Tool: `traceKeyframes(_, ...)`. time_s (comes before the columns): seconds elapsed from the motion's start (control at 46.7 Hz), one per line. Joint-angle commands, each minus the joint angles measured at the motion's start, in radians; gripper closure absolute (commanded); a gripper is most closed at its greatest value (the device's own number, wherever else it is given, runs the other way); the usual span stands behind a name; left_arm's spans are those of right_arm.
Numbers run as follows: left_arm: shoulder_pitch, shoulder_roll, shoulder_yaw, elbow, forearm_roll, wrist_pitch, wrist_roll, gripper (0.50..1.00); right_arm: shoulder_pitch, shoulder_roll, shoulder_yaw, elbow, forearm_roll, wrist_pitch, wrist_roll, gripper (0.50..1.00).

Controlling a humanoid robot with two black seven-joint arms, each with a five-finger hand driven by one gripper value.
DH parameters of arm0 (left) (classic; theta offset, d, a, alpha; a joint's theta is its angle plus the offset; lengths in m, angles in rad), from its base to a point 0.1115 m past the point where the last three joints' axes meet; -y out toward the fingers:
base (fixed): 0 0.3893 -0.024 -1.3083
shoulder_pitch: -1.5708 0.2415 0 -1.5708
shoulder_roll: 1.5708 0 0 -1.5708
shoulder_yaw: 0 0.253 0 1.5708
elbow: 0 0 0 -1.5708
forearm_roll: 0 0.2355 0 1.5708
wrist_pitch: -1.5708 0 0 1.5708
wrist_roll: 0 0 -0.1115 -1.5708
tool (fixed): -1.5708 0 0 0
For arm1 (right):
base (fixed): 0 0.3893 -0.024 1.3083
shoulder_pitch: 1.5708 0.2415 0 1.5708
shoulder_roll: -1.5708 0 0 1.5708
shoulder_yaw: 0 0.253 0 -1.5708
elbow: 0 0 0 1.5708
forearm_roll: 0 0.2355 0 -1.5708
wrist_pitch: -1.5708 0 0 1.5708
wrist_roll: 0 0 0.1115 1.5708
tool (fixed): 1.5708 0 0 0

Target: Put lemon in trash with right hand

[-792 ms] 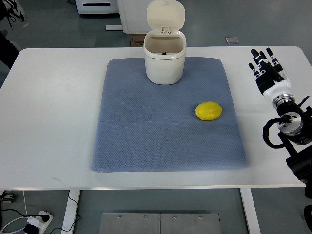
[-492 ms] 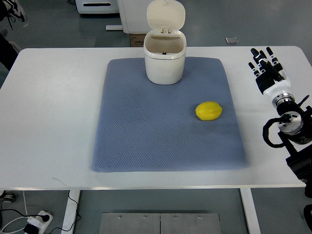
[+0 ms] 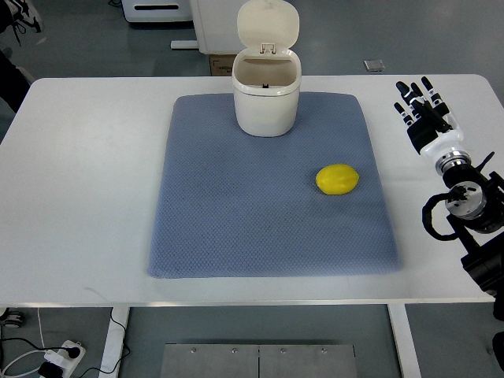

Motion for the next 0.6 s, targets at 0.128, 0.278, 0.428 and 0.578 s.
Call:
traceKeyframes(0.128,0.000,0.000,0.000,0.000,0.000,0.000,0.000,0.500,0.005,0.000,0.003,-0.009,0.000,-0.001,0.000,0.500)
traceKeyframes(0.278,0.000,0.000,0.000,0.000,0.000,-0.001,0.000,0.500,0.011,0.000,0.004,-0.021,0.000,-0.001,0.001,0.500)
traceKeyframes(0.428,0.000,0.000,0.000,0.000,0.000,0.000,0.000,0.500,0.043,0.002,0.009,-0.070,0.000,-0.001,0.006,0.500)
traceKeyframes(0.578,0.000,0.000,0.000,0.000,0.000,0.000,0.000,0.500,0.053,-0.001,0.007,-0.089,0.000,-0.001,0.010,0.500)
